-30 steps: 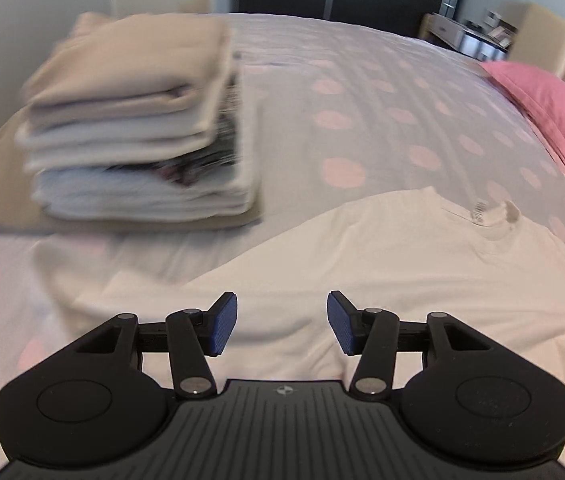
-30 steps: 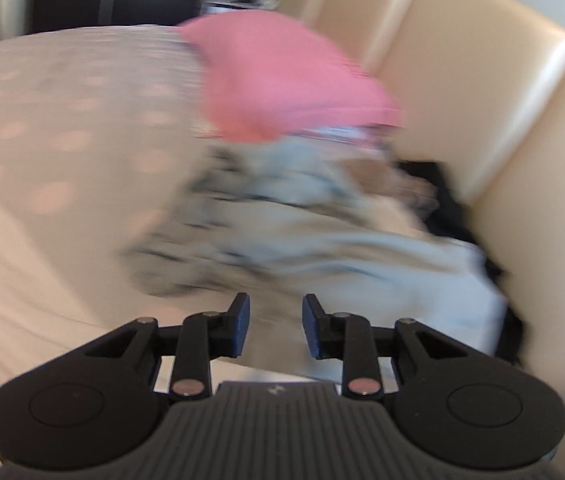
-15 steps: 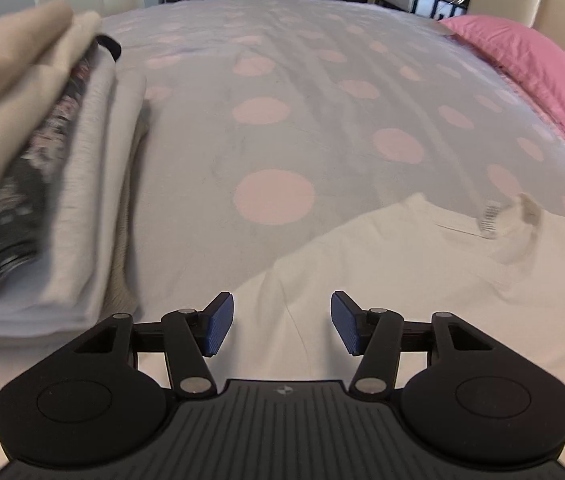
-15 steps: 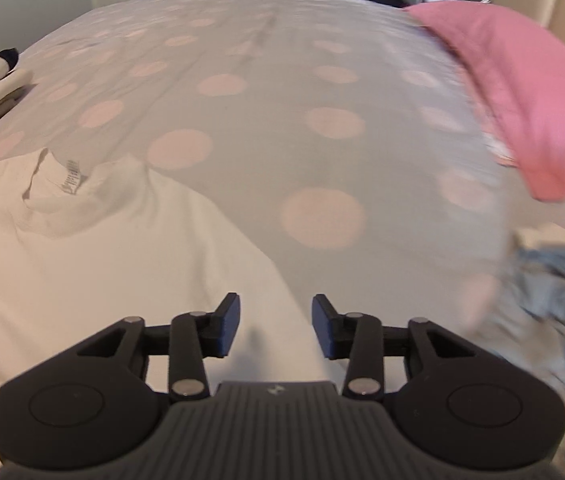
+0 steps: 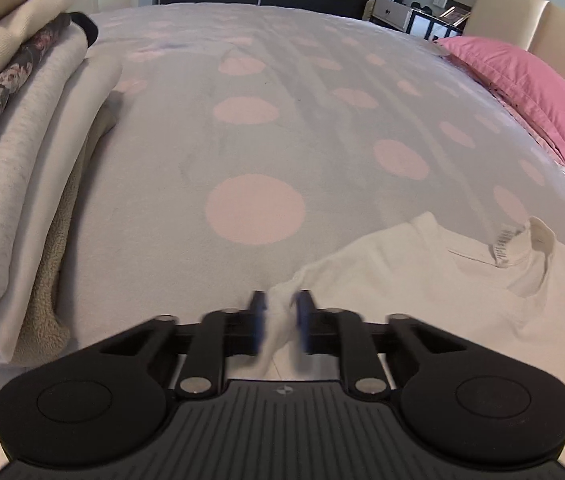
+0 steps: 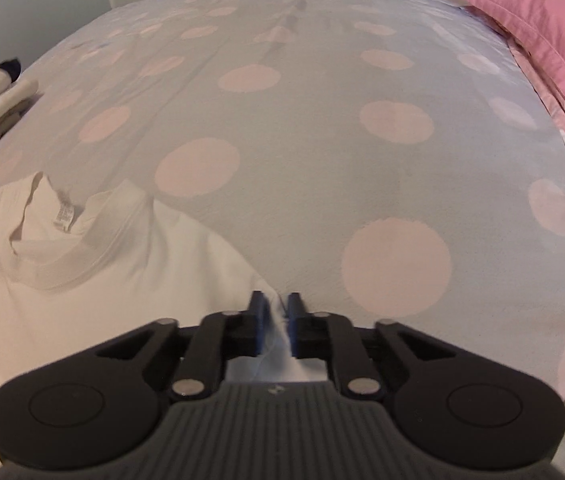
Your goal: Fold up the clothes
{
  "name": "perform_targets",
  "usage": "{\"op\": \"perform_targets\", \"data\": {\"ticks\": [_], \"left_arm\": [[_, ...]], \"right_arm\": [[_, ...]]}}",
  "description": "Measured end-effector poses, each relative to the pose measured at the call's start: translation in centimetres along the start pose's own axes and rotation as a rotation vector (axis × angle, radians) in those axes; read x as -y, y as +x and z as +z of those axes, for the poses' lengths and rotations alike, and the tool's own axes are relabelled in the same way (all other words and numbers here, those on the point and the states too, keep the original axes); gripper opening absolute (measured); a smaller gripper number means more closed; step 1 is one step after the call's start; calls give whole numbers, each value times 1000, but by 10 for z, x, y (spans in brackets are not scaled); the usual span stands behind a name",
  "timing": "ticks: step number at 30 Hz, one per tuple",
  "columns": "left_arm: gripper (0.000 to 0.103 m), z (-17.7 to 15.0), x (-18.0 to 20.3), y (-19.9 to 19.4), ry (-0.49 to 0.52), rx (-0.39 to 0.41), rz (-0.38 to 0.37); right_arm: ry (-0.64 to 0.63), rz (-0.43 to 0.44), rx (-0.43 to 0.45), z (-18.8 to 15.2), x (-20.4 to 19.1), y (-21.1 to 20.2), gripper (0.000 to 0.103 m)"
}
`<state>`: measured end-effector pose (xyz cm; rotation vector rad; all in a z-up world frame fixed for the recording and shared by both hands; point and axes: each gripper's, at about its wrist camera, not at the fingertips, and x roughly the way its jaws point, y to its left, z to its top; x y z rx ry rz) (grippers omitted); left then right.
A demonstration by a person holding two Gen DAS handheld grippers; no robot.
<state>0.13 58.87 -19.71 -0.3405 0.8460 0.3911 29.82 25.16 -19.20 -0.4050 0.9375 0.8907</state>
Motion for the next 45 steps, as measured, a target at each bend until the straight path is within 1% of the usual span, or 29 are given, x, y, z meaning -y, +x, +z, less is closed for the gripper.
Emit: {"op": "perform_targets", "data": {"ticks": [3,7,10,12,15,20,23,24,25,26,27,28,31,33,36,38,41,43,45], "left_arm": [[6,1,7,-10,11,30,19],[6,15,14,-40,15,124,39],[6,28,16,-67,23,205,56],[6,37,14,-74,14,219,56],[6,42,16,-64,44,194,87],[7,38,14,-33,32,93,120],[13,33,12,-18,23,33,135],[18,32,11,-18,22,25,135],[26,31,10,-18,21,16,135],[32,29,9,-18,20,8,135],[45,28,7,-19,19,-1,134],[51,29,7,-20,20,-2,133],[51,34,6,-26,25,17,125],[51,38,7,-28,33,25,116],[51,46,22,-17,77,24,87],[51,52,35,-7,109,22,65],[51,51,46,5,142,22,37],[51,49,51,12,163,22,19],[51,47,57,19,183,22,1]], "right_arm": [[-41,-55,18,2,-12,-12,6],[-94,-123,85,16,-23,-36,6],[-110,-159,157,30,-27,-60,6],[-105,-177,181,39,-28,-66,6],[-96,-201,195,50,-30,-67,6],[-110,-233,141,56,-36,-30,6],[-97,-249,90,53,-34,-11,7],[-92,-259,81,52,-34,-7,8],[-84,-270,82,51,-33,-6,13],[-76,-272,84,51,-32,-6,21],[-70,-265,84,52,-31,-7,26],[-67,-256,87,52,-30,-9,34],[-61,-222,100,53,-31,-15,35],[-56,-184,110,55,-34,-18,35],[-70,-120,104,60,-47,-10,35],[-89,-79,104,65,-59,-1,35],[-124,-24,107,74,-76,15,35],[-146,-2,101,79,-85,27,35],[-164,13,76,81,-90,41,35]]}}
